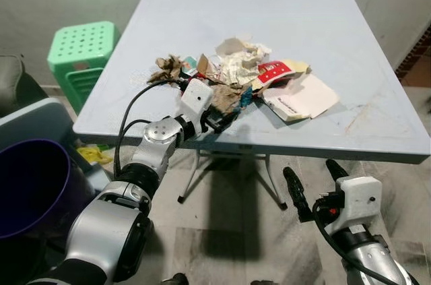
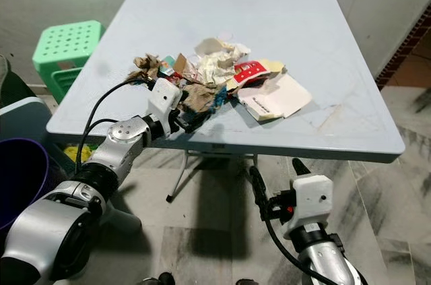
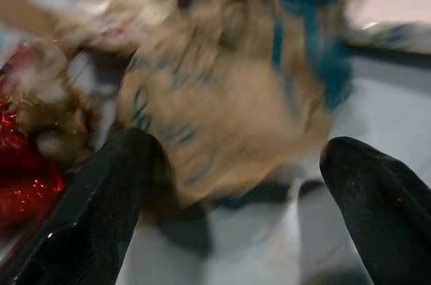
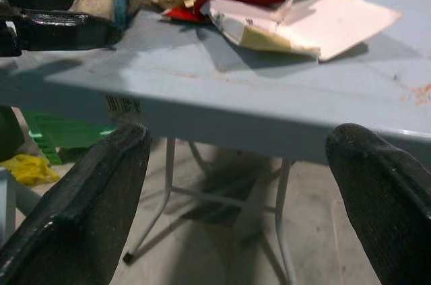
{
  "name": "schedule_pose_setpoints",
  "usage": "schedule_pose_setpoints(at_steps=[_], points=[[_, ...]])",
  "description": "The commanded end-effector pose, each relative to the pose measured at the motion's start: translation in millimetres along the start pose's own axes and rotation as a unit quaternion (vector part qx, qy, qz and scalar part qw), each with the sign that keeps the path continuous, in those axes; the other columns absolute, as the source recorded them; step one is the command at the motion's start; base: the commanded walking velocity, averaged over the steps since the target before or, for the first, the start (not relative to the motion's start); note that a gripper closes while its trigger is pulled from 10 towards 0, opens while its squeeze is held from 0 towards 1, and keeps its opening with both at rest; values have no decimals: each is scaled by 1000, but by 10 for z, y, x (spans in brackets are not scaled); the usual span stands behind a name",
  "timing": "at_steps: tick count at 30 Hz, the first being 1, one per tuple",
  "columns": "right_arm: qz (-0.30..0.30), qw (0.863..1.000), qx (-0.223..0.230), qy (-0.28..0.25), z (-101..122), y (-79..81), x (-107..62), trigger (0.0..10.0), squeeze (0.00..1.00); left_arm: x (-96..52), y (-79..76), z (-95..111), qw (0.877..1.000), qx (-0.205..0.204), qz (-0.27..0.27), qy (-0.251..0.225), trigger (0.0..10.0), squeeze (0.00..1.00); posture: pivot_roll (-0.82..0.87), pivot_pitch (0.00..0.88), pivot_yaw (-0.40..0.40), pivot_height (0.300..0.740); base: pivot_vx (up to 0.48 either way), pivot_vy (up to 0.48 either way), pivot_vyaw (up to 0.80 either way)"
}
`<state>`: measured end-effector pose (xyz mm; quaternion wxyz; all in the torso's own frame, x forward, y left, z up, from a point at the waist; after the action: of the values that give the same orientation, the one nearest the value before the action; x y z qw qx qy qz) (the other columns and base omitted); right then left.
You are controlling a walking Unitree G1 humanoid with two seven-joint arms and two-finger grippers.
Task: Picking trash to rubbish bin
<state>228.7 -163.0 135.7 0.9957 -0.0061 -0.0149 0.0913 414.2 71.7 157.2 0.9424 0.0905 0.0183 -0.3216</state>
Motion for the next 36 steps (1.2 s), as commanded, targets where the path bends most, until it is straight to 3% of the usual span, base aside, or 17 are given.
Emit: schedule_pose_setpoints(at_steps=[1,2,3,4,5,36], points=[[0,1000,3,3,15,16,-33,10000,0,-22,47,-28,1000,-6,7,8,10000,0,-282,274,64,740,0,0,0],[-1,1000,3,4,16,15,-38,10000,0,-25,45,-45,1000,-4,7,13,6118,0,-280,278,63,740,0,0,0],[-1,1000,3,5,18,16,-43,10000,0,-28,44,-60,1000,-5,6,15,3647,0,-278,281,62,740,0,0,0],[-2,1000,3,6,19,17,-47,10000,0,-29,43,-70,1000,-6,6,18,3647,0,-278,281,62,740,0,0,0],[-2,1000,3,7,22,17,-46,10000,0,-33,46,-82,1000,-5,7,20,0,0,-278,281,62,740,0,0,0],[-13,1000,2,0,26,51,94,10000,0,-36,171,137,1000,10,18,-13,0,0,-222,249,76,740,0,0,0]])
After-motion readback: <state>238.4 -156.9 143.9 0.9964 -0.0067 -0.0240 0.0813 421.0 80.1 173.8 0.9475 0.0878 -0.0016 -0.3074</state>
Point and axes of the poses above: a point about 5 cm out from each wrist's last joint towards the gripper, its own x axis pointing out of the wrist towards the gripper, its own z axis along the axis of the wrist's last joint, y = z × x, the point moved 3 cm from there along x, pointing out of the wrist towards the gripper, and after that the axes turned 1 degree about x, right-handed, at the moved point
